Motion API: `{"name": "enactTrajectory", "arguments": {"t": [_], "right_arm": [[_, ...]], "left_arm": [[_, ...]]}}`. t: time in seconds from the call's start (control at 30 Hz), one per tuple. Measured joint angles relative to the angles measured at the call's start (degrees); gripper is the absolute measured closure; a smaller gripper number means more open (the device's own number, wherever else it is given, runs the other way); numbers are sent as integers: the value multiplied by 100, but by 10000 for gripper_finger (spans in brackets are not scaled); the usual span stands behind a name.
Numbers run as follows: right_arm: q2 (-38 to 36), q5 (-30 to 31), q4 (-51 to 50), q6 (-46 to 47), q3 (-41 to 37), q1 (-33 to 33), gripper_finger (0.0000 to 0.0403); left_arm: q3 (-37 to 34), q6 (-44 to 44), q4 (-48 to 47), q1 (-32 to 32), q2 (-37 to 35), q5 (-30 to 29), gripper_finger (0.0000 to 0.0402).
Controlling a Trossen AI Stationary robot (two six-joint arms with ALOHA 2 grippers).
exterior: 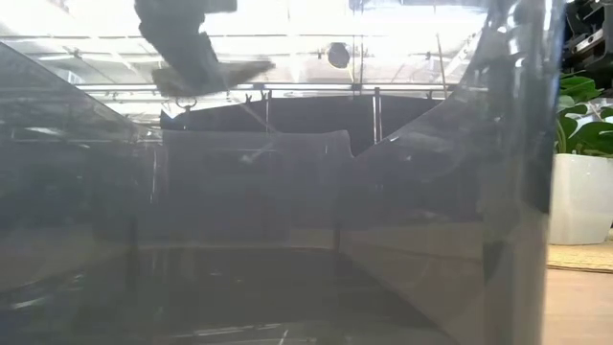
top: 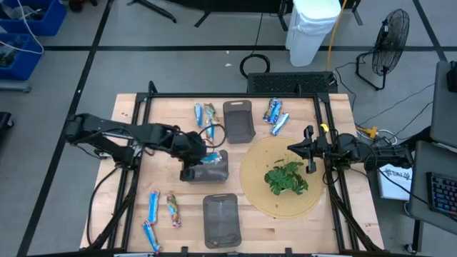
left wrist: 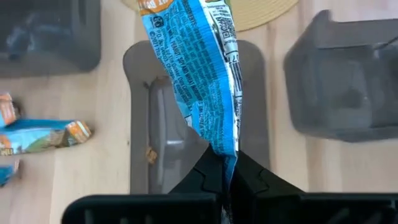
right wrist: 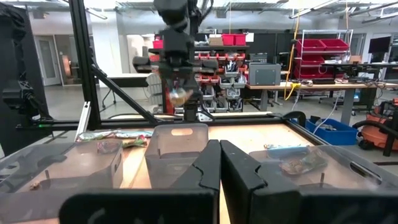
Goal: Pick and place Granola Bars by type
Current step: Put the yellow granola bar into the middle black bin
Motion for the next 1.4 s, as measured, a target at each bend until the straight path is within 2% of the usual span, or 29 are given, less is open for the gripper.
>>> {"name": "enactTrajectory", "arguments": {"t": [0.63, 1.4], "right_arm": [[0, 0, 6, 0, 2, 0, 403], [0, 2, 8, 0, 0, -2, 403]], "left_arm": [[0, -83, -275, 541, 1191, 406, 397], [0, -35, -404, 561, 1274, 598, 397]]}}
